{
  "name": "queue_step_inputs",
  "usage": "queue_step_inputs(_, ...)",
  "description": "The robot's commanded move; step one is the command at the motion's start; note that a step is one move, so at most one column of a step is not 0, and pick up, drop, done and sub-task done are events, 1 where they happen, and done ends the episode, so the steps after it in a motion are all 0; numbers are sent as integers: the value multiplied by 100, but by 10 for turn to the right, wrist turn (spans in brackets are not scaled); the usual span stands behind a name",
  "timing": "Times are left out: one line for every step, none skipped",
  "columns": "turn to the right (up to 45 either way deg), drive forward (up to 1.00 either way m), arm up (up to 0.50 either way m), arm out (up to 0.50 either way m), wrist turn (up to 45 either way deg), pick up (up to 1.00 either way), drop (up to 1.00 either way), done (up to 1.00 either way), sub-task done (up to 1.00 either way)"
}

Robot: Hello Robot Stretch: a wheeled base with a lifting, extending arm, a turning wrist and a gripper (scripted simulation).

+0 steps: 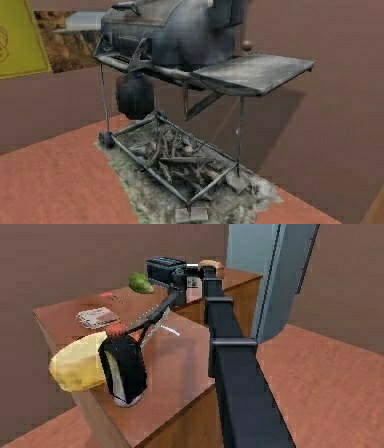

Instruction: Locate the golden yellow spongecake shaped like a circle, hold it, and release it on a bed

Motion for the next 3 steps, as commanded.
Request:
queue_step_inputs(0,0,0,-48,0,0,0,0,0)
queue_step_inputs(450,0,0,0,0,0,0,0,0)
queue_step_inputs(450,0,0,0,0,0,0,0,0)
